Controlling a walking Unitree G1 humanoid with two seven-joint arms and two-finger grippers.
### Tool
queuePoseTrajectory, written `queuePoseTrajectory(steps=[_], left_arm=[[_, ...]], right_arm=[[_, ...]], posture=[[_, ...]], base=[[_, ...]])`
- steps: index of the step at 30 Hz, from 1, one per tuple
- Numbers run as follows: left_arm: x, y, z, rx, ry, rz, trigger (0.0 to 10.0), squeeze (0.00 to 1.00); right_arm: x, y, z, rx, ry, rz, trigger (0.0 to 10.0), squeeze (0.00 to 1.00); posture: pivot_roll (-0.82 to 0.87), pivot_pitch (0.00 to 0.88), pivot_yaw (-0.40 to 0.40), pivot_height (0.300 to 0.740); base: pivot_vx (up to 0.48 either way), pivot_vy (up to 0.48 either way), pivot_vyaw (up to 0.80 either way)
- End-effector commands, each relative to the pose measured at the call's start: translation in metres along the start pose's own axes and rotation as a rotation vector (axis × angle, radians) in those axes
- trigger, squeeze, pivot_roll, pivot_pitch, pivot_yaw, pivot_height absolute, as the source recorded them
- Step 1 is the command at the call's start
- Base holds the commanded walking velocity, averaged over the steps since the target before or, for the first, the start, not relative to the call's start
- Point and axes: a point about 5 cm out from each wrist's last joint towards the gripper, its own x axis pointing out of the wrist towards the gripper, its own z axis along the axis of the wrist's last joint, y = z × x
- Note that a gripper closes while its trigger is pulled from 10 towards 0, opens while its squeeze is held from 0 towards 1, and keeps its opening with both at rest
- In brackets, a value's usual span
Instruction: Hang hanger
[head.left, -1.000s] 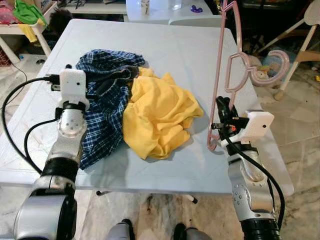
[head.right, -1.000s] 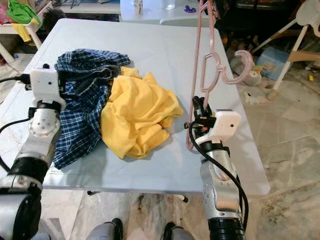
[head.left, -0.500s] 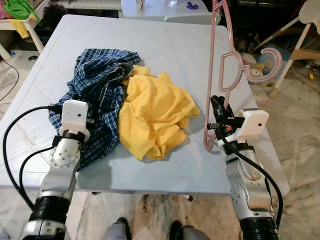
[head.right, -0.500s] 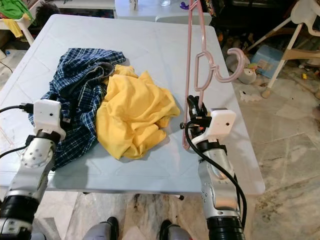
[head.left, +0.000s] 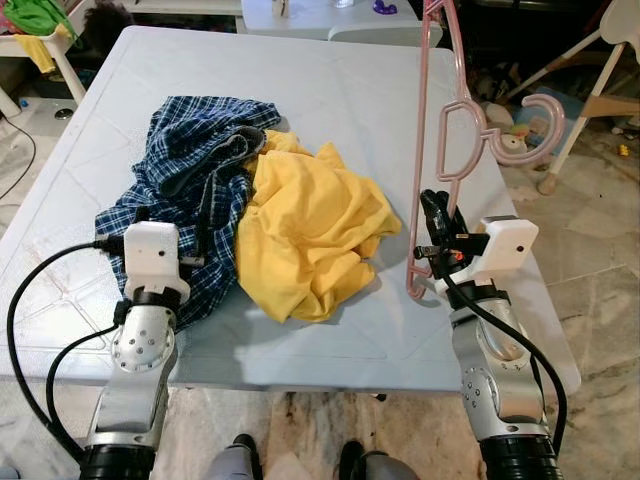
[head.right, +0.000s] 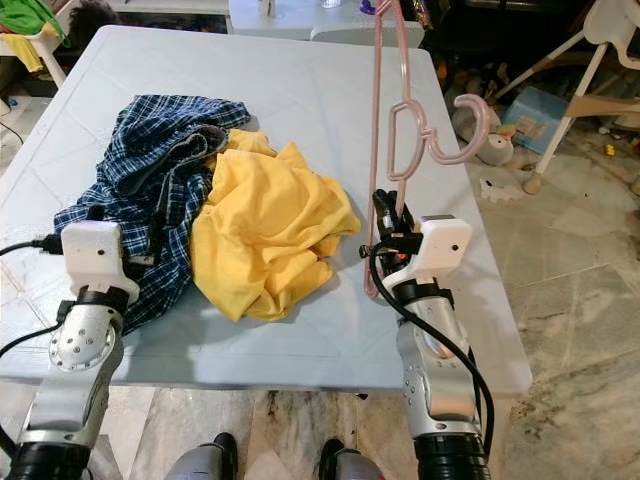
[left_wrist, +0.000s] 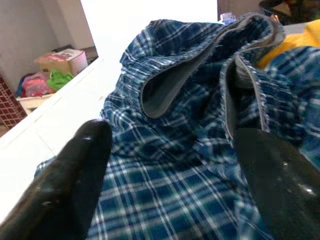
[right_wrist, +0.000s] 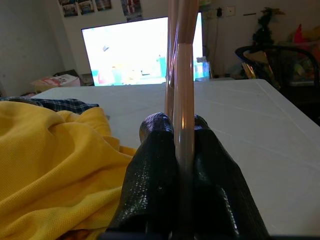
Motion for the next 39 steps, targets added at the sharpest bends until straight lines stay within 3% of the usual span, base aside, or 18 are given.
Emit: queuePoseTrajectory(steps=[1,6,11,12,19,39], left_arm=[[-0.006,-0.008,0.001,-0.006,0.015,-0.023,10.0,1.0],[-0.014,-0.026,0.003,0.015,0.003,-0.127,10.0,1.0],[-0.015,-0.028,0.002,0.01,0.027,-0.134,10.0,1.0],[-0.013,-0.03,0.003,0.01,0.026,-0.146,10.0,0.0],[-0.007,-0.034,0.005,0.021,0.04,-0.156,10.0,0.0],[-0.002,-0.038,0.011,0.052,0.014,-0.158,10.0,0.0]], right_arm=[[-0.012,-0.004,-0.022,0.012,0.118,-0.032,10.0,0.0],[-0.015,-0.005,-0.025,0.014,0.13,-0.035,10.0,0.0],[-0.015,-0.004,-0.026,0.023,0.136,-0.041,10.0,0.0],[-0.014,-0.004,-0.026,0.024,0.136,-0.042,10.0,0.0],[-0.016,-0.004,-0.027,0.029,0.136,-0.05,10.0,0.0],[-0.015,-0.006,-0.026,0.026,0.125,-0.068,10.0,0.0]], posture=[[0.13,0.229,-0.043,0.74],[0.14,0.219,-0.045,0.74],[0.14,0.214,-0.039,0.74],[0.14,0.213,-0.035,0.74],[0.13,0.207,-0.028,0.74],[0.12,0.202,-0.017,0.74]], base=[[0.0,0.0,0.0],[0.0,0.0,0.0],[0.0,0.0,0.0],[0.0,0.0,-0.65],[0.0,0.0,-0.73],[-0.063,0.0,0.0]])
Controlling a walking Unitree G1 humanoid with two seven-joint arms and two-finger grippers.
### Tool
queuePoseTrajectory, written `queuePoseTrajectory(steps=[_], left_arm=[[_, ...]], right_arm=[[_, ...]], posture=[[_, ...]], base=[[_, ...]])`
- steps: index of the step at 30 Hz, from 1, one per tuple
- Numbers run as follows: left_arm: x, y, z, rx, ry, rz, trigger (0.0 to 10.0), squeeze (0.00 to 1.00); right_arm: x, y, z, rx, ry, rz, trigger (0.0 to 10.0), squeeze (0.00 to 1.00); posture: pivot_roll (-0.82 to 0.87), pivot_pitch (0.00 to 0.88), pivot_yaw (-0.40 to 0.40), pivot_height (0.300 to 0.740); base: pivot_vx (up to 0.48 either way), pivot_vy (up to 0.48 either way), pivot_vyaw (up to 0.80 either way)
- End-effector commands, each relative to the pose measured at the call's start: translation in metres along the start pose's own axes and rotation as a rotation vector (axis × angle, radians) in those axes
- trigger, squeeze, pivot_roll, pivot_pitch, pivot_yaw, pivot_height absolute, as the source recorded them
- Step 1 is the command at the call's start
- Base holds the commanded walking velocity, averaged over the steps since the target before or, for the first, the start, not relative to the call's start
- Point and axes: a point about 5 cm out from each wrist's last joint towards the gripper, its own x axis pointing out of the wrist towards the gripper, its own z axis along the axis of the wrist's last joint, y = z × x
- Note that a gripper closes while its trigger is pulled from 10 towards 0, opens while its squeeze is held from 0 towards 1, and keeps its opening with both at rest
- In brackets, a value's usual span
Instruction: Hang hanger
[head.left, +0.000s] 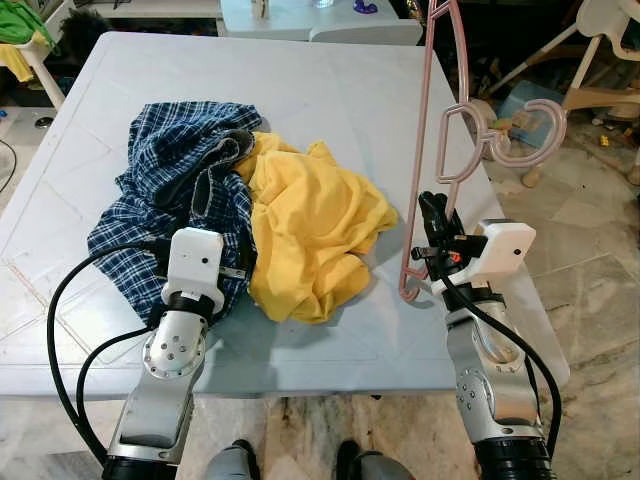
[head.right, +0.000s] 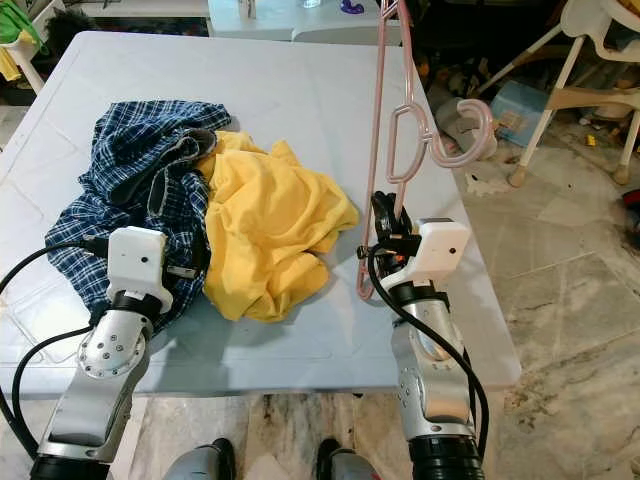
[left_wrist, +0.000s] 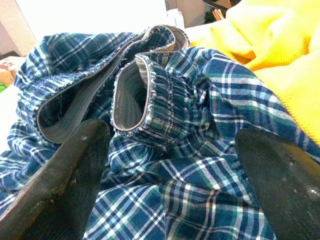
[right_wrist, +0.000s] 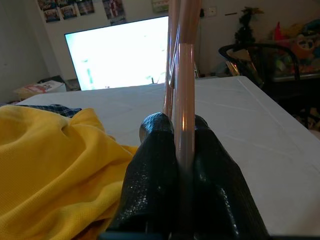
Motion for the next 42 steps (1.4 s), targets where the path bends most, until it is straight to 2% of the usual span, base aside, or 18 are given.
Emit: queuePoseTrajectory(steps=[1,8,15,33,42], left_arm=[[-0.0001,-0.003,0.0024,0.015,-0.008,-0.005,10.0,0.0],[0.0012,0.0005,0.0107,0.029,-0.056,0.011,10.0,0.0],[0.0009,-0.0004,0.0089,0.019,-0.032,0.04,10.0,0.0],[0.0056,-0.0066,0.0096,0.024,-0.03,0.019,10.0,0.0],[0.0057,-0.008,0.0034,0.036,-0.01,0.009,10.0,0.0]], right_arm=[[-0.0142,-0.0091,-0.0234,-0.003,0.128,-0.045,10.0,0.0],[-0.0137,-0.008,-0.0238,-0.004,0.129,-0.04,10.0,0.0],[-0.0138,-0.0079,-0.023,-0.003,0.128,-0.037,10.0,0.0],[-0.0157,-0.0096,-0.0224,-0.01,0.13,-0.045,10.0,0.0],[-0.0134,-0.0072,-0.0204,-0.007,0.117,-0.038,10.0,0.0]], posture=[[0.12,0.202,-0.017,0.74],[0.13,0.208,-0.023,0.74],[0.12,0.215,-0.026,0.74],[0.11,0.209,-0.017,0.74],[0.11,0.196,-0.01,0.74]], base=[[-0.251,0.0,0.0],[-0.039,0.0,0.0],[0.0,0.0,0.0],[-0.296,0.0,0.0],[-0.292,0.0,0.0]])
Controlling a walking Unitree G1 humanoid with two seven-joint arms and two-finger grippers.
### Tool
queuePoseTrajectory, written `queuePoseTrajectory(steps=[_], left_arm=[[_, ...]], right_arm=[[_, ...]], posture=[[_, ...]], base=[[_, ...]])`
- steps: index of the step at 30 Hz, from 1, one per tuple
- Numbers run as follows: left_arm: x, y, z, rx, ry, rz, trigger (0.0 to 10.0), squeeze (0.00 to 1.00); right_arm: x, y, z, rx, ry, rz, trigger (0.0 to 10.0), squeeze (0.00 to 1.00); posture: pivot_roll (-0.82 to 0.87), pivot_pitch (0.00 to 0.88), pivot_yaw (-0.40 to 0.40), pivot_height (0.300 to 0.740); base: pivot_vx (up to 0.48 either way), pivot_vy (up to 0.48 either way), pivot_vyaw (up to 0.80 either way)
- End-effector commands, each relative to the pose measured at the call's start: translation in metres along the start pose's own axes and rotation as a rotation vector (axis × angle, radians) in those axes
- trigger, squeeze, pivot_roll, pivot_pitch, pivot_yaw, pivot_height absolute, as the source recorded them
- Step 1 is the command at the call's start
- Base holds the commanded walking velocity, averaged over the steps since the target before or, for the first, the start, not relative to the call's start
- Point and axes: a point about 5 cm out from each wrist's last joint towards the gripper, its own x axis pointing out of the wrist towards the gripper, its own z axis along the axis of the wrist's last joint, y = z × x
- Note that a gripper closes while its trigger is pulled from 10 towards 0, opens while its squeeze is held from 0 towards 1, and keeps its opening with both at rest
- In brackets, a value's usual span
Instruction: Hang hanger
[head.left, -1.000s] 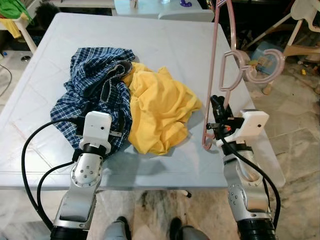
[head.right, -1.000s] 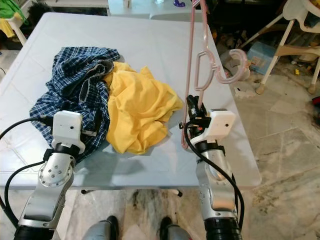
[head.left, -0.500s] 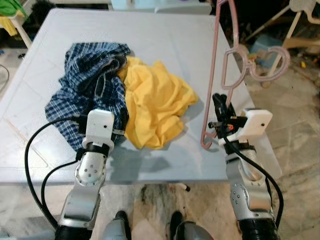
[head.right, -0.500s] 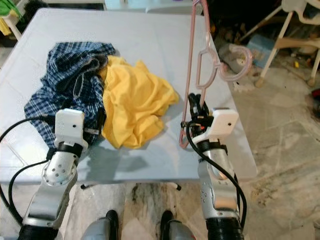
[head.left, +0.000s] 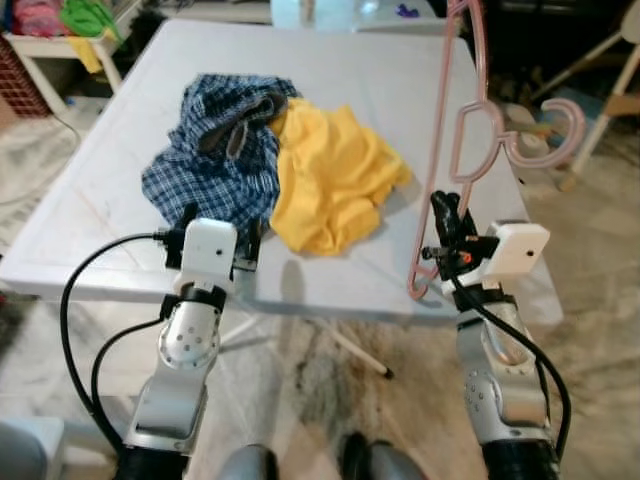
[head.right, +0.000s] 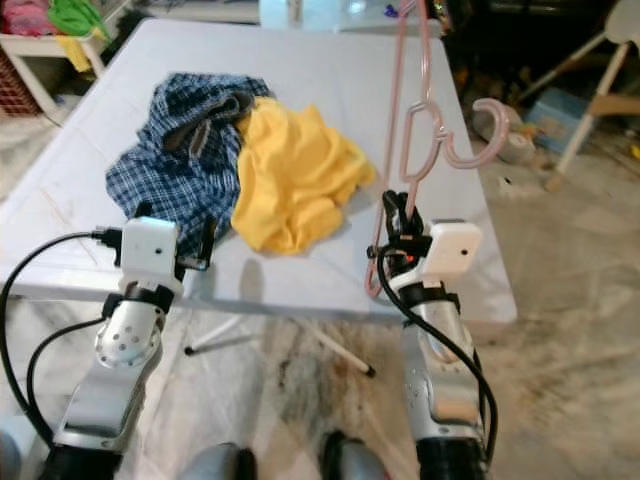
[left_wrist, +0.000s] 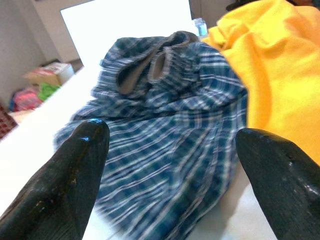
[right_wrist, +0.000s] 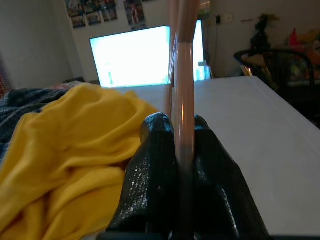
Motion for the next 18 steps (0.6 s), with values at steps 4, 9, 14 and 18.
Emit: queuePoseTrajectory(steps=[4,9,14,18], left_arm=[[-0.004,-0.005,-0.011,0.015,0.038,-0.028,10.0,0.0],[-0.001,-0.012,-0.024,-0.031,0.08,-0.08,10.0,0.0],[0.008,-0.017,-0.03,-0.065,0.104,-0.082,10.0,0.0],[0.013,-0.021,-0.032,-0.065,0.103,-0.083,10.0,0.0]], right_arm=[[-0.012,-0.005,-0.022,0.004,0.116,-0.03,10.0,0.0],[-0.012,-0.007,-0.027,0.01,0.128,-0.042,10.0,0.0],[-0.009,-0.011,-0.029,0.014,0.137,-0.064,10.0,0.0],[-0.009,-0.015,-0.03,0.017,0.138,-0.086,10.0,0.0]], posture=[[0.11,0.18,-0.008,0.74],[0.11,0.128,-0.015,0.74],[0.1,0.08,-0.018,0.74],[0.1,0.04,-0.024,0.74]], base=[[-0.278,0.0,0.0],[0.0,0.0,0.0],[0.0,0.0,0.0],[0.0,0.0,0.0]])
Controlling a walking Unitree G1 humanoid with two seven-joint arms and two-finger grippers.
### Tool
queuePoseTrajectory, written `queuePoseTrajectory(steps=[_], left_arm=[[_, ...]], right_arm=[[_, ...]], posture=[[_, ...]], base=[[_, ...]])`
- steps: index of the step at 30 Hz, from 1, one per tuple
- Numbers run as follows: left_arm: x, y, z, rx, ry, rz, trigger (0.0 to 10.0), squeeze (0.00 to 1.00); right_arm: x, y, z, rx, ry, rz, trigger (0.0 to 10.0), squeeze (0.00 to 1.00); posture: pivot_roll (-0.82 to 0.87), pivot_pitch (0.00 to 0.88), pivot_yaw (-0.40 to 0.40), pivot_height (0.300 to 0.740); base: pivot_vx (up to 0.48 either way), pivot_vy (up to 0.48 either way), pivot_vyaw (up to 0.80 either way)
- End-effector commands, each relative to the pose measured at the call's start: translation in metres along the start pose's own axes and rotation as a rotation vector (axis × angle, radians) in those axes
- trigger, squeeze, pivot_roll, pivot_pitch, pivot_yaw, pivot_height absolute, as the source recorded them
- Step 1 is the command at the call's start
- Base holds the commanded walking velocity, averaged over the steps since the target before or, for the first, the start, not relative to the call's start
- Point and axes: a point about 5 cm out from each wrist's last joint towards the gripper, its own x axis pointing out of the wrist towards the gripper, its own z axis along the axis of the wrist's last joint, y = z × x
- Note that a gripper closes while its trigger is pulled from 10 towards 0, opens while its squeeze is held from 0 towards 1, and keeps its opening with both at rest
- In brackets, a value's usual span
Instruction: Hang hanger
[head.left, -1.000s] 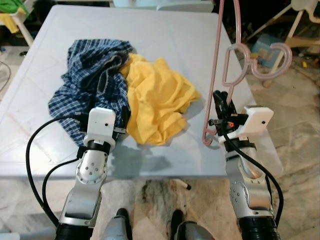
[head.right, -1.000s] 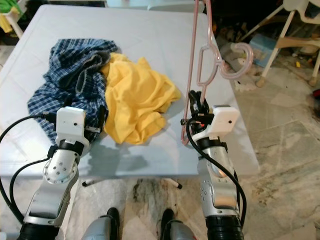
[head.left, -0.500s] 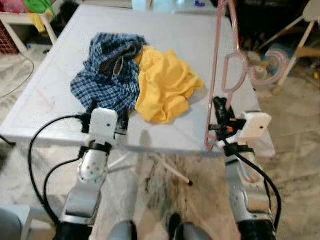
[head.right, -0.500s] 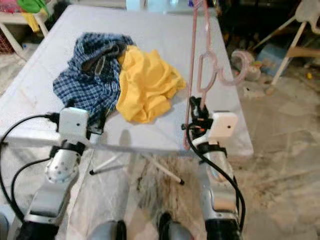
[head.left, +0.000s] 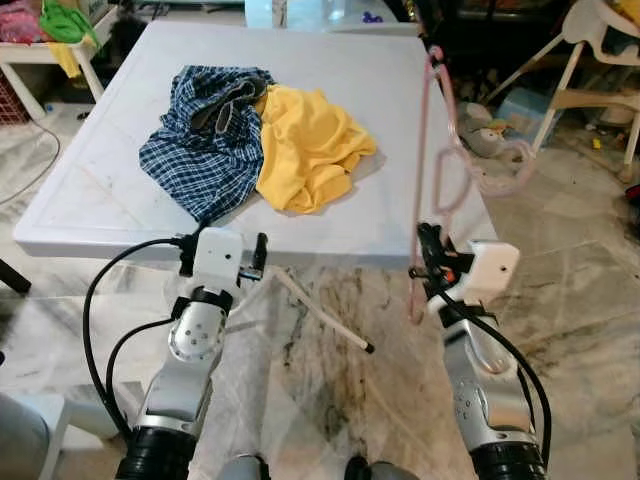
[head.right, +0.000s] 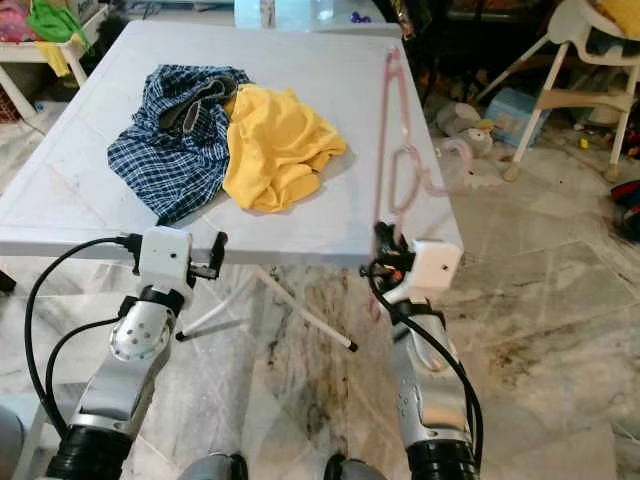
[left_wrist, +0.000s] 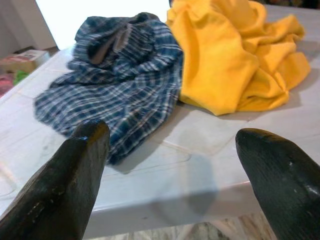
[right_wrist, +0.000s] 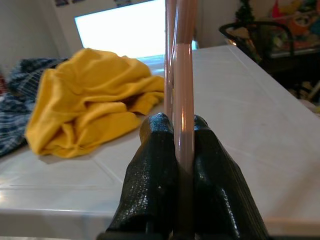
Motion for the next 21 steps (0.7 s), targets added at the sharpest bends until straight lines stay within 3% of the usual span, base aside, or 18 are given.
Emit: queuePoseTrajectory(steps=[1,16,21], left_arm=[[0.002,-0.002,-0.001,-0.009,0.001,-0.003,10.0,0.0],[0.004,-0.011,-0.022,-0.045,0.053,-0.009,10.0,0.0],[0.004,-0.008,-0.017,-0.04,0.024,-0.017,10.0,0.0]], right_arm=[[0.0,-0.005,-0.003,0.003,0.007,-0.027,10.0,0.0],[-0.007,-0.007,-0.027,0.063,0.07,-0.069,10.0,0.0],[-0.006,-0.012,-0.018,0.036,0.031,-0.079,10.0,0.0]], posture=[[0.1,0.033,-0.025,0.74],[0.1,0.0,-0.007,0.74],[0.08,0.021,-0.003,0.74]], base=[[0.0,0.0,0.0],[0.0,0.0,0.0],[0.0,0.0,0.0]])
